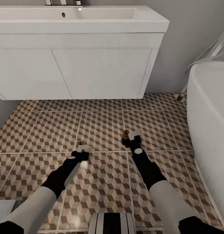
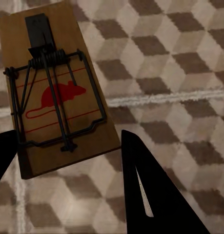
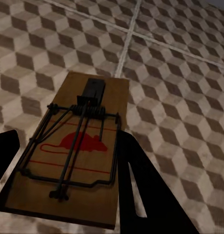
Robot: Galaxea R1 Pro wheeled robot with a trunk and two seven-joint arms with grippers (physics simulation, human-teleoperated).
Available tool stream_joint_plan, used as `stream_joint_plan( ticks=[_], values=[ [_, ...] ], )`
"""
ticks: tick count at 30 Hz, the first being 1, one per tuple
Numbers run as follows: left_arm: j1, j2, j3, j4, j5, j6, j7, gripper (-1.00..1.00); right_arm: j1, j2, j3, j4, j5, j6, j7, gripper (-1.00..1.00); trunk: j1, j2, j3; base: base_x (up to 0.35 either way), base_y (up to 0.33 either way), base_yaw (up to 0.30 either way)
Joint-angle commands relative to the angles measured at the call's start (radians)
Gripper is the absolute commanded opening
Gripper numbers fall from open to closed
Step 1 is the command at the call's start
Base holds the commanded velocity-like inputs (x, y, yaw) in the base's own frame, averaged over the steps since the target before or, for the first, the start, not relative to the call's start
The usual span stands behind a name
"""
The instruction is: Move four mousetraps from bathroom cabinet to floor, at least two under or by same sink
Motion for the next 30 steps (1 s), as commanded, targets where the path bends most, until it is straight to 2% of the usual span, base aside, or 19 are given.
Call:
stream_joint_plan(
  ticks=[1,3,4,8,10,14,19,21,24,27,30],
  values=[
    [-0.016,0.001,-0.003,0.003,0.008,0.029,0.007,-1.00,-0.018,0.000,0.003,0.014,0.008,0.008,-0.004,-1.00,0.000,0.000,-0.001,0.000,0.000,0.000],
    [-0.079,0.001,0.002,0.036,0.008,0.117,0.000,-1.00,-0.077,0.000,0.003,0.069,0.007,0.009,-0.004,-1.00,0.000,0.000,-0.001,0.000,0.000,0.000],
    [-0.108,0.000,0.004,0.055,0.008,0.140,-0.002,-1.00,-0.101,0.001,0.003,0.095,0.007,0.009,-0.004,-1.00,0.000,0.000,-0.001,0.000,0.000,0.000],
    [-0.154,-0.013,0.006,0.092,0.007,0.162,-0.004,-1.00,-0.144,0.002,0.003,0.136,0.004,0.004,-0.004,-1.00,0.000,0.000,-0.001,0.000,0.000,0.000],
    [-0.162,-0.016,0.005,0.100,0.006,0.138,-0.004,-1.00,-0.152,0.002,0.004,0.142,0.002,-0.008,-0.004,-1.00,0.000,0.000,-0.001,0.000,0.000,0.000],
    [-0.169,-0.008,-0.001,0.073,0.006,0.021,-0.006,-1.00,-0.159,0.001,0.007,0.145,0.001,-0.092,-0.002,-1.00,0.000,0.000,-0.001,0.000,0.000,0.000],
    [-0.167,0.010,-0.006,-0.027,0.006,-0.017,-0.010,-1.00,-0.158,0.001,0.008,0.147,-0.001,-0.155,0.002,-1.00,0.000,0.000,-0.001,0.000,0.000,0.000],
    [-0.165,0.016,-0.007,-0.069,0.006,-0.021,-0.029,-1.00,-0.157,0.001,0.009,0.147,-0.001,-0.164,0.013,-1.00,0.000,0.000,-0.001,0.000,0.000,0.000],
    [-0.150,0.044,-0.008,-0.146,0.006,-0.024,-0.122,-1.00,-0.155,-0.001,0.009,0.147,0.000,-0.183,0.044,-1.00,0.000,0.000,-0.001,0.000,0.000,0.000],
    [-0.121,0.066,-0.009,-0.169,0.006,-0.026,-0.182,-1.00,-0.152,-0.003,0.008,0.147,0.000,-0.212,0.061,-1.00,0.000,0.000,-0.001,0.000,0.000,0.000],
    [-0.106,0.073,-0.009,-0.153,0.005,-0.027,-0.201,-1.00,-0.151,-0.004,0.007,0.148,0.000,-0.227,0.066,-1.00,0.000,0.000,-0.001,0.000,0.000,0.000]
  ],
)
